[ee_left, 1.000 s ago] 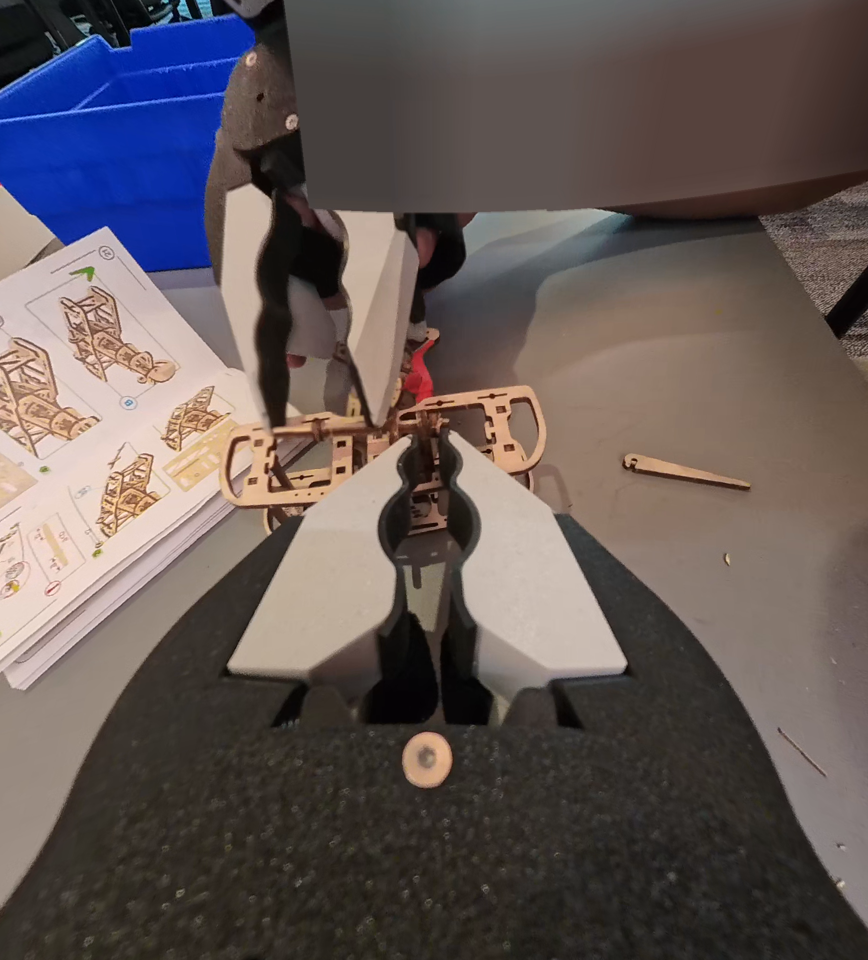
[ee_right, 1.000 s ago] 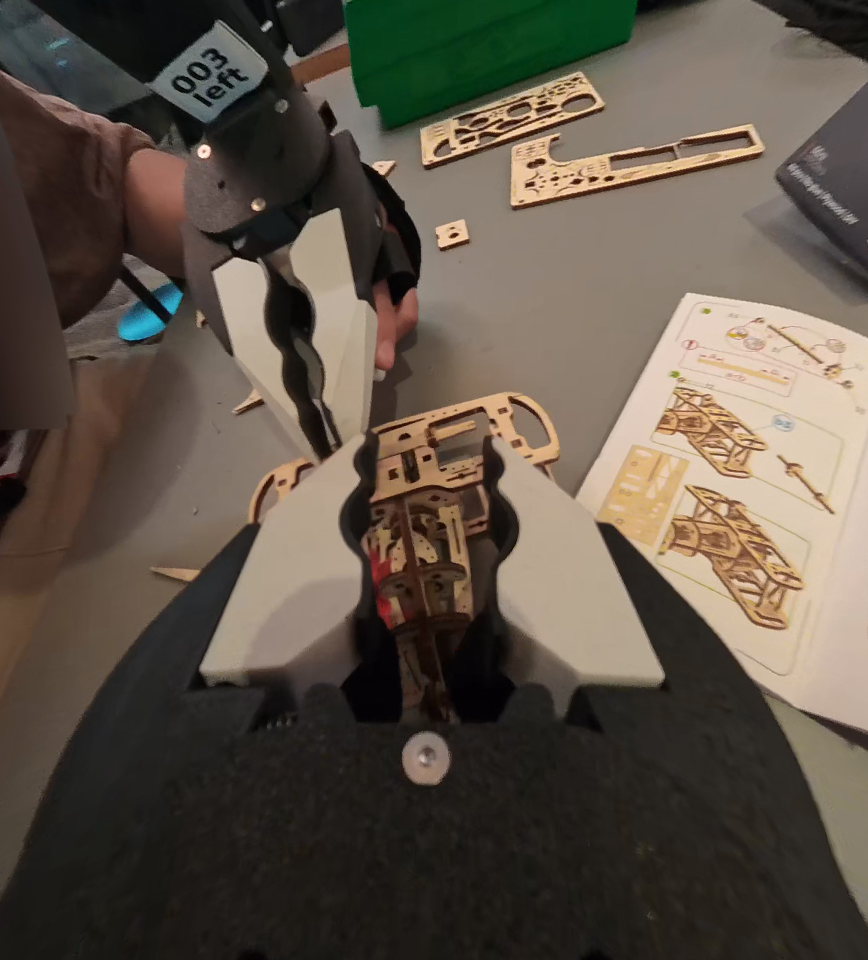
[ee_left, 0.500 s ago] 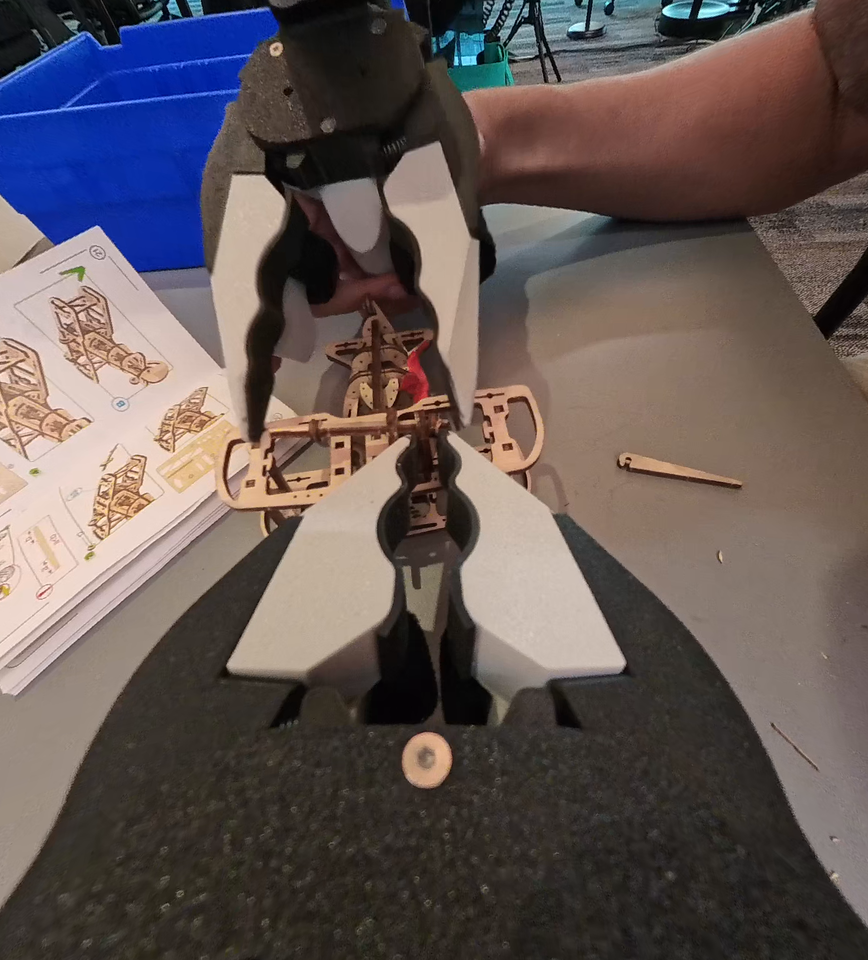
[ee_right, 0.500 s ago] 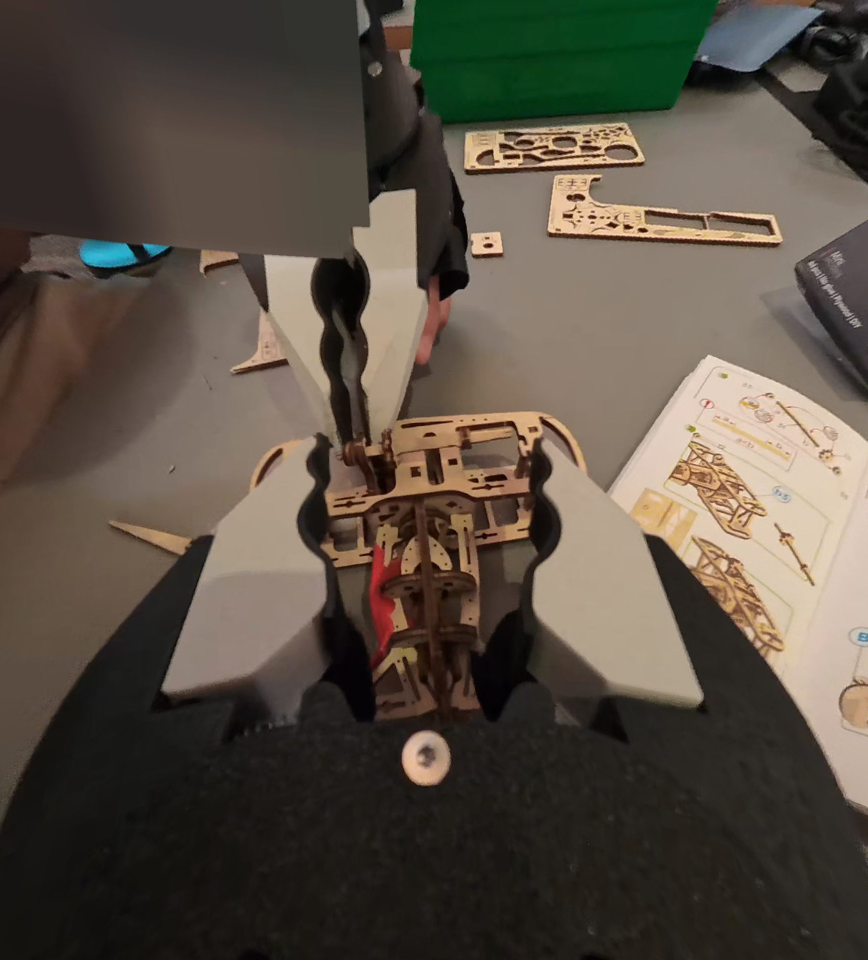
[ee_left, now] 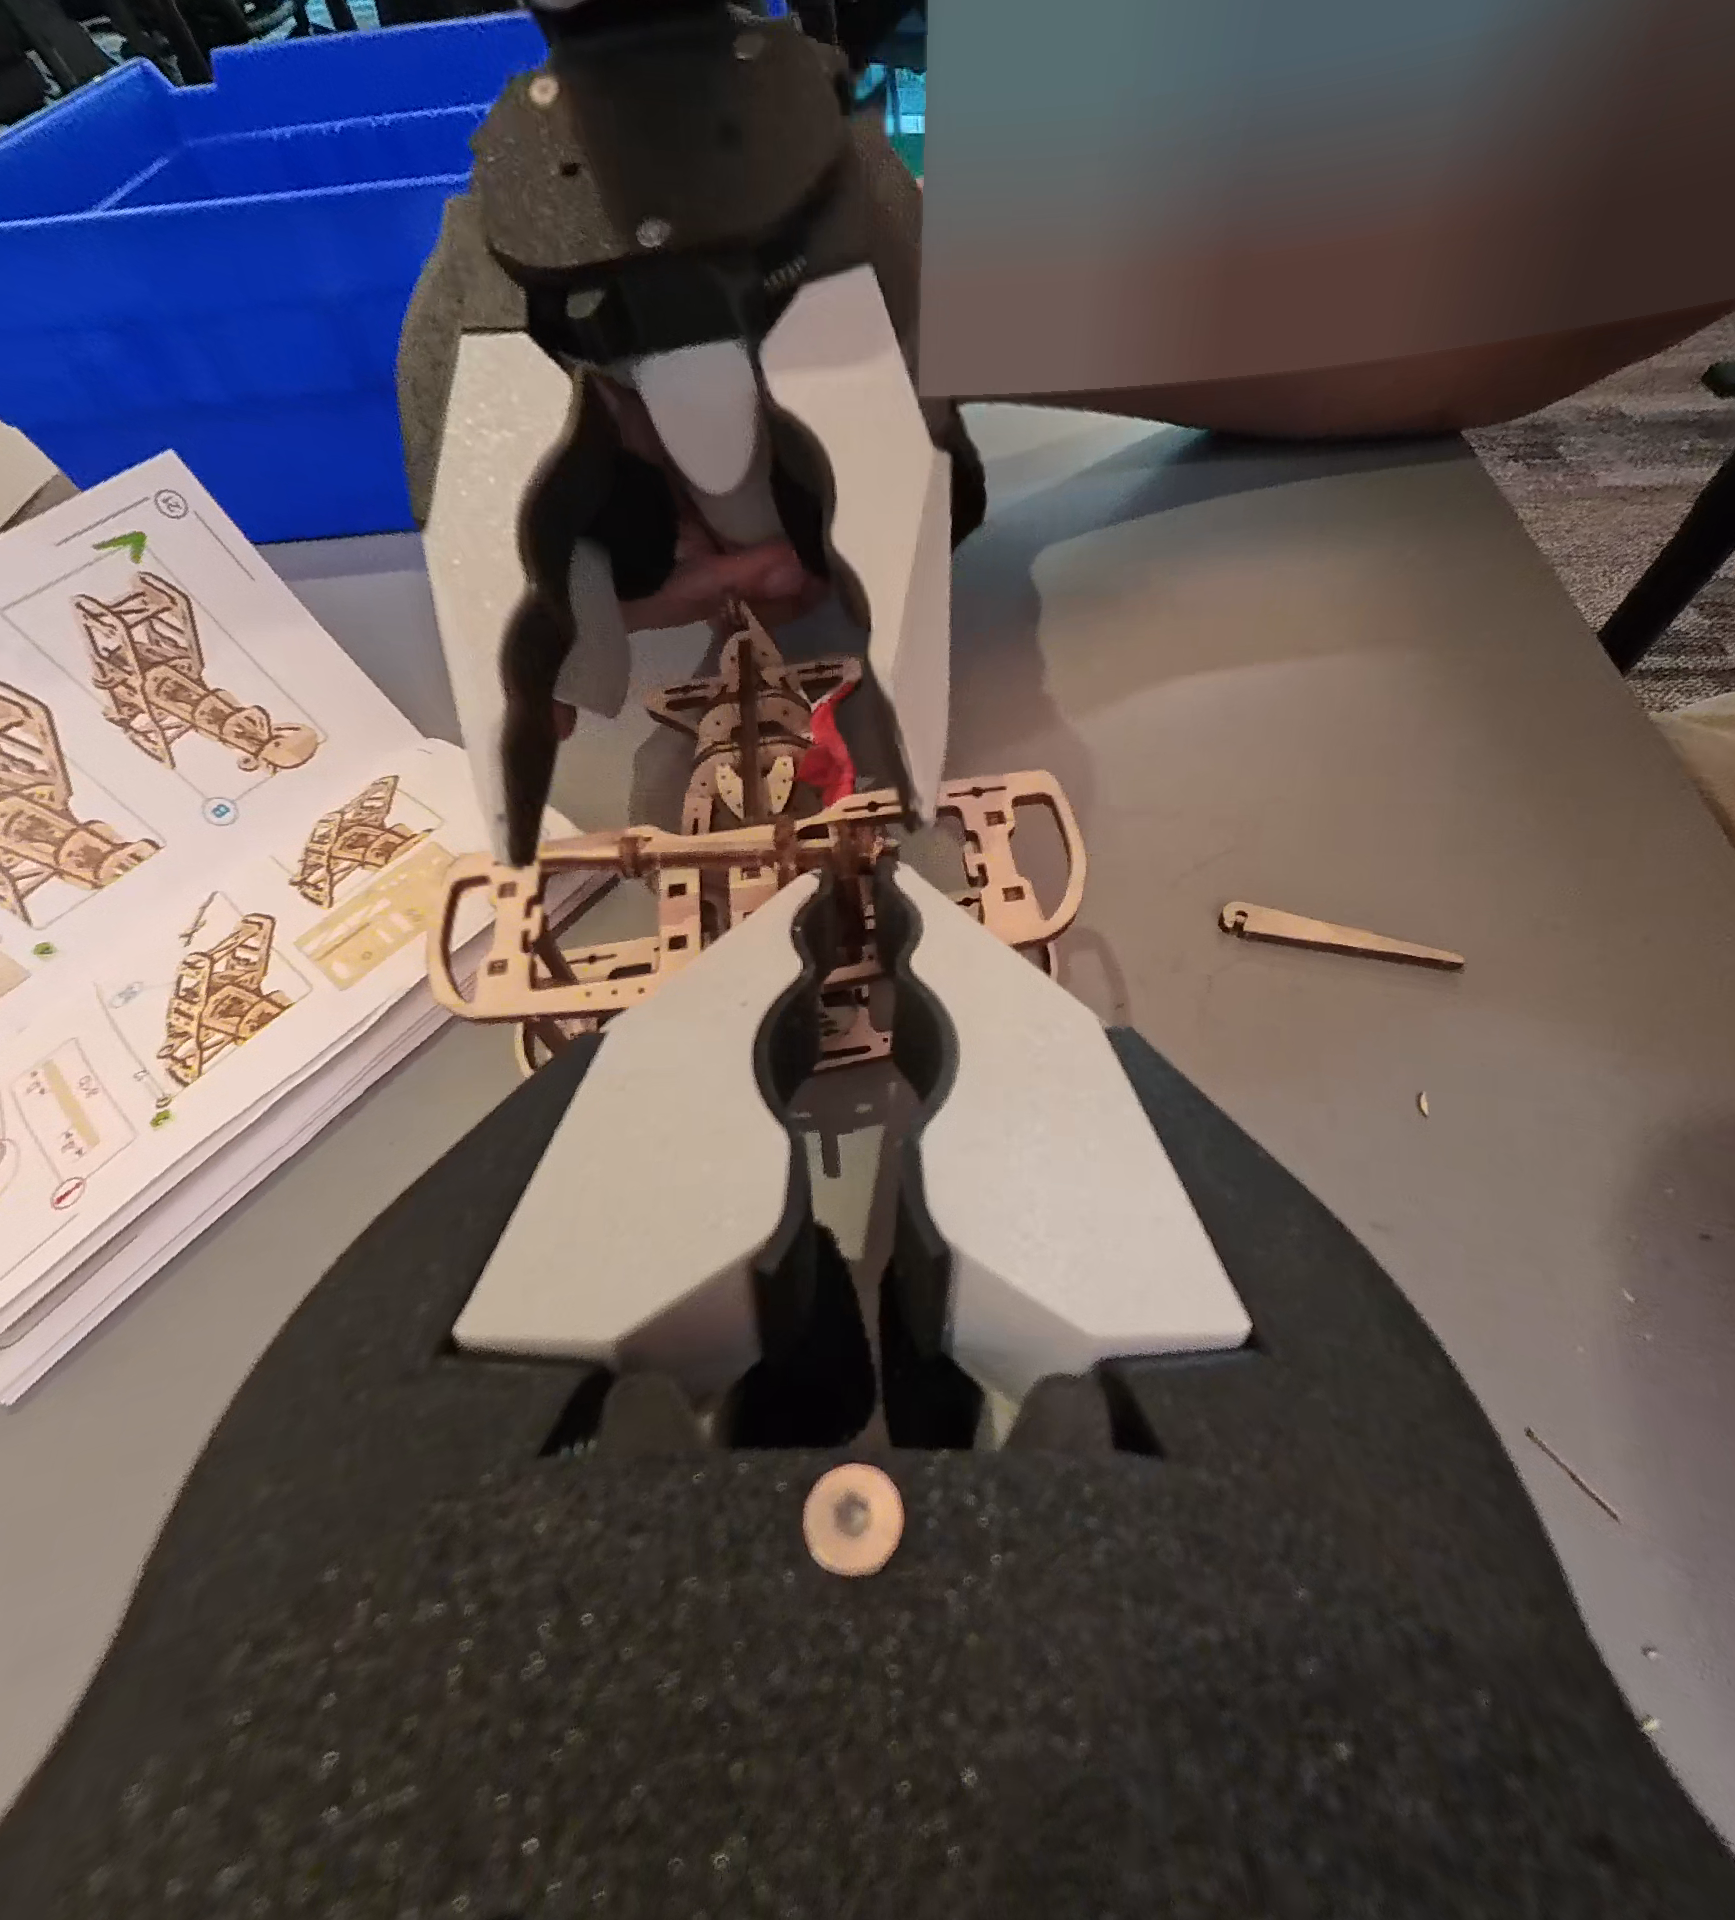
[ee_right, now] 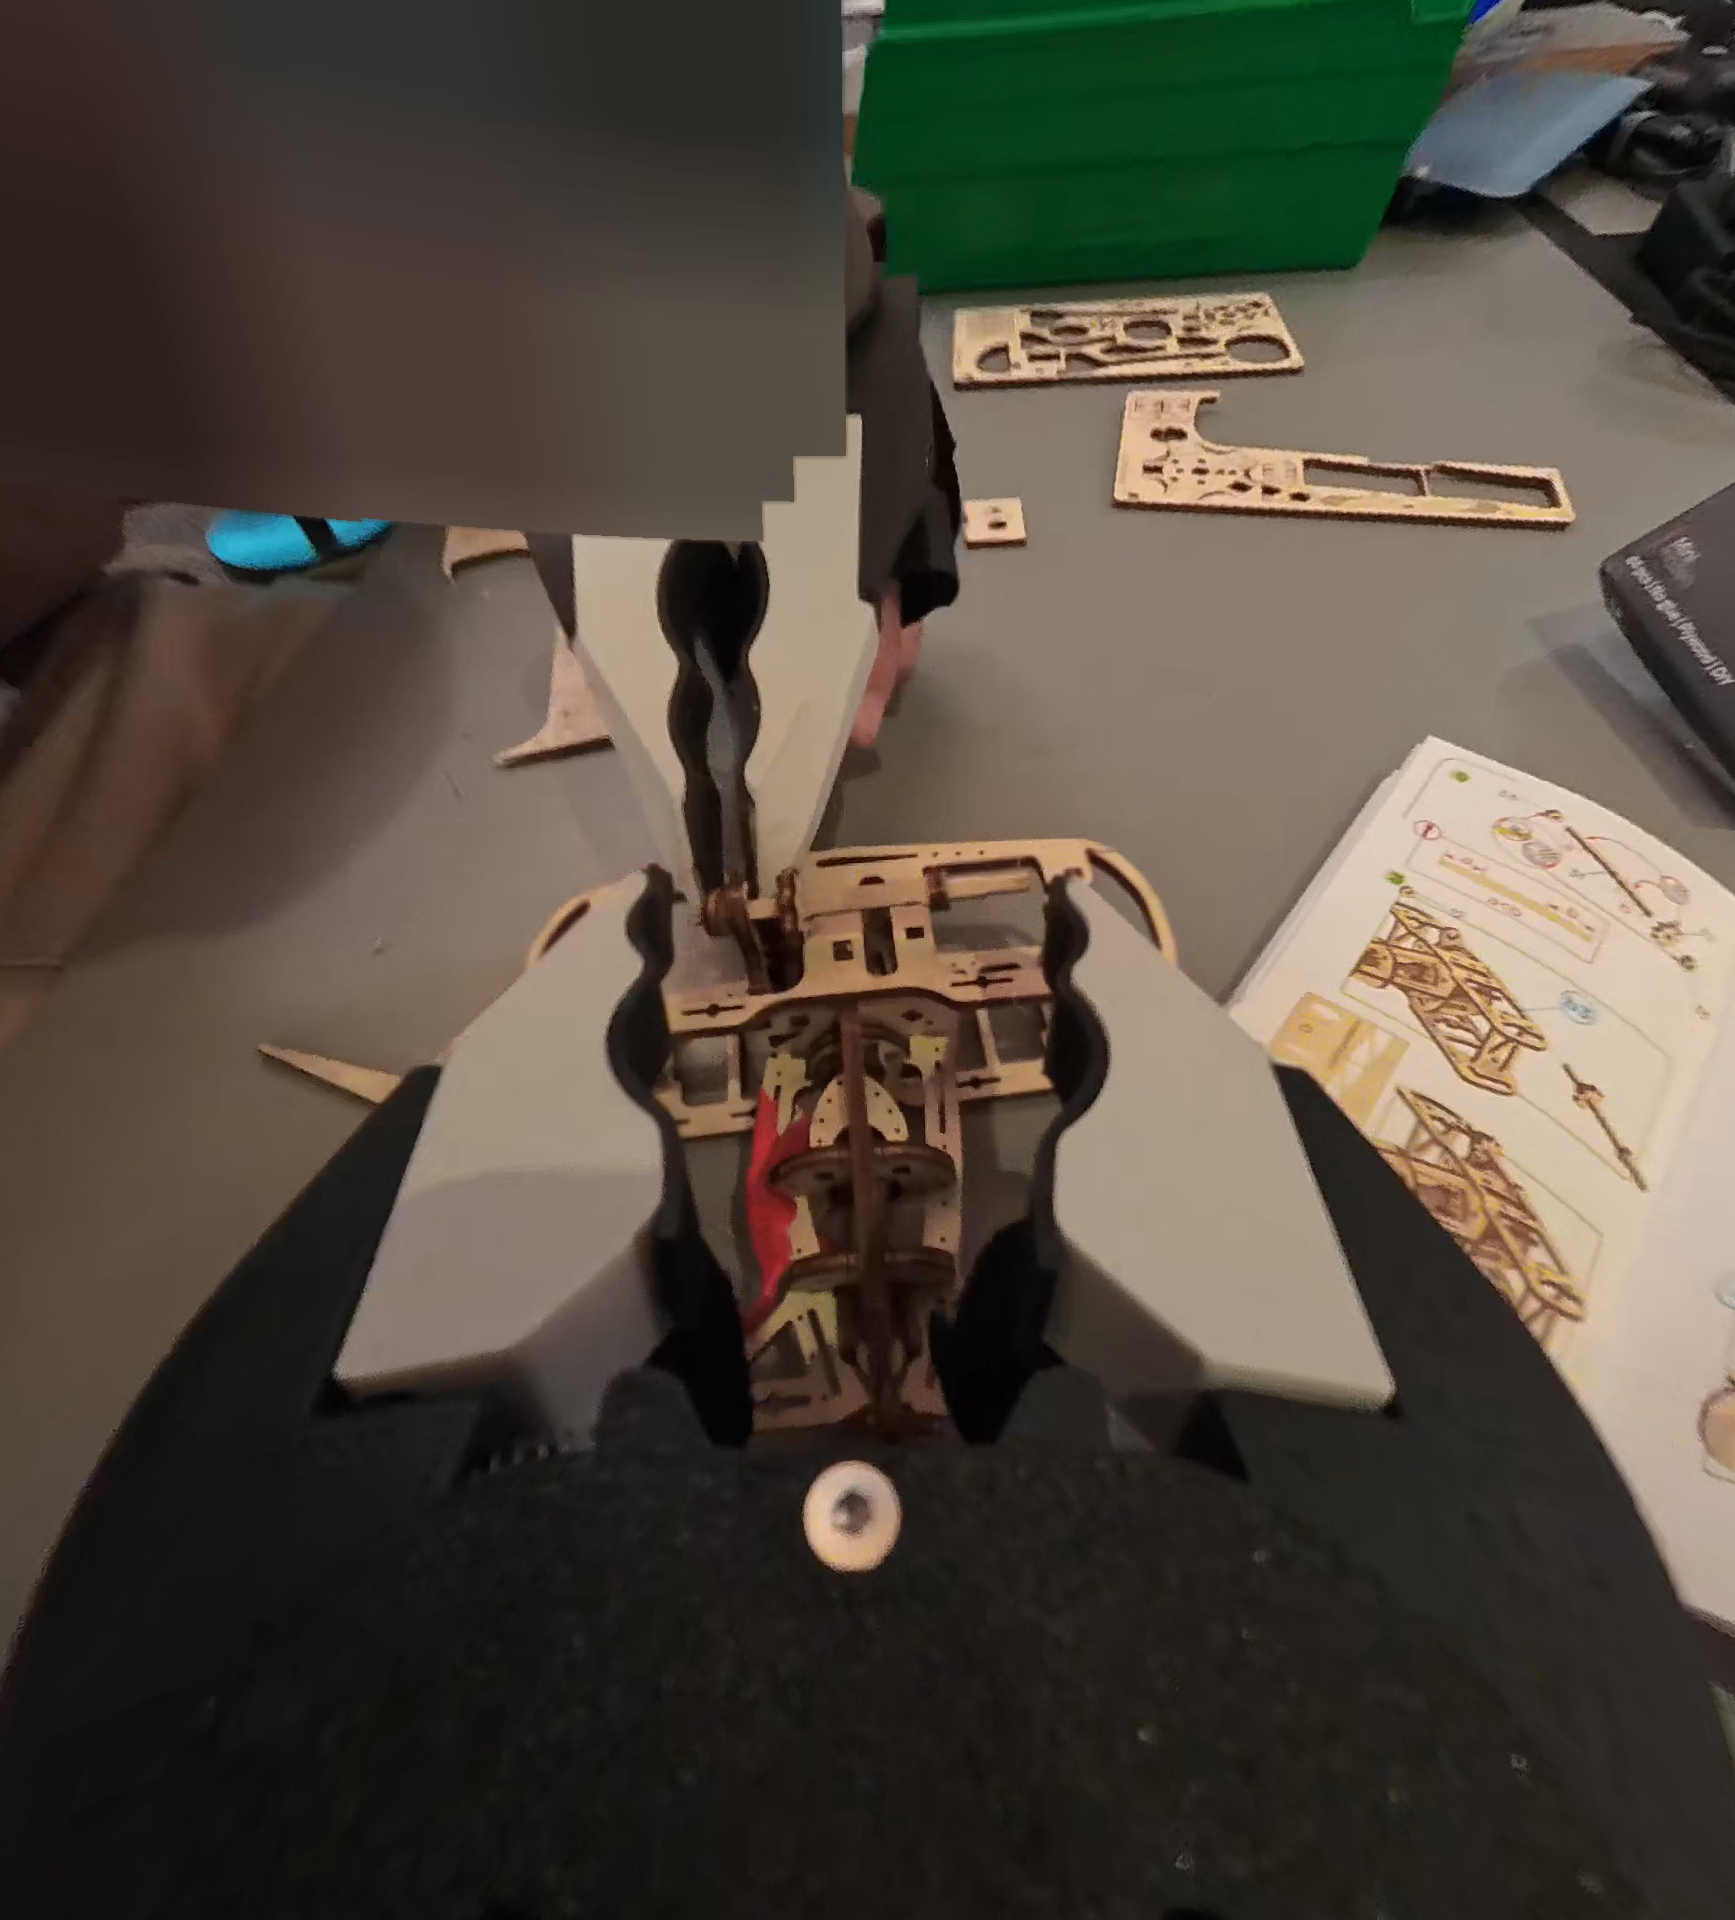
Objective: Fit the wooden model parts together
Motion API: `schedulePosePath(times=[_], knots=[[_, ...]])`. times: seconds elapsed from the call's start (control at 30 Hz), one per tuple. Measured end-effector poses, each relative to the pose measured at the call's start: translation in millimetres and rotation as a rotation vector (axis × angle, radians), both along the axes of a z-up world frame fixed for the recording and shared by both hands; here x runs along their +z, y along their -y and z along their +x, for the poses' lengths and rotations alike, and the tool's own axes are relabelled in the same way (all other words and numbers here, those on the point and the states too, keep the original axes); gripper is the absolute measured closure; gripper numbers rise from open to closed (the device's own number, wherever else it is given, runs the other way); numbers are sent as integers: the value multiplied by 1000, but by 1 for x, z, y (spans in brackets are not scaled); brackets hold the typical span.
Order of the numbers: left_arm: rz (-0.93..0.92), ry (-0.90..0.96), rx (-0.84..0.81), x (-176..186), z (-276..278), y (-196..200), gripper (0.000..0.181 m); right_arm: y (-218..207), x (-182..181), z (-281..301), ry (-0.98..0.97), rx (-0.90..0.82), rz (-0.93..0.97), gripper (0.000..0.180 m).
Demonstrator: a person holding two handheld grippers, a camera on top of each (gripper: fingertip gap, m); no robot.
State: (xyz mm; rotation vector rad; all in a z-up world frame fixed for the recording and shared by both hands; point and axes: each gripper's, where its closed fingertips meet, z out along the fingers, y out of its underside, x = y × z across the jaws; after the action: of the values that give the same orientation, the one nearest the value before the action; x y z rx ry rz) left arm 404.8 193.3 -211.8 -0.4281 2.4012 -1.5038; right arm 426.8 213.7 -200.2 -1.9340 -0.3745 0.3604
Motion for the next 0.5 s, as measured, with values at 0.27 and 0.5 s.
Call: schedulePosePath(times=[0.27, 0.5], knots=[[-4, -6, 4, 0, 1, -1, 177, -1, 1, -7, -31, 43, -9, 105], [-8, -12, 2, 0, 1, -1, 177, -1, -7, -6, 29, 23, -45, 108]])
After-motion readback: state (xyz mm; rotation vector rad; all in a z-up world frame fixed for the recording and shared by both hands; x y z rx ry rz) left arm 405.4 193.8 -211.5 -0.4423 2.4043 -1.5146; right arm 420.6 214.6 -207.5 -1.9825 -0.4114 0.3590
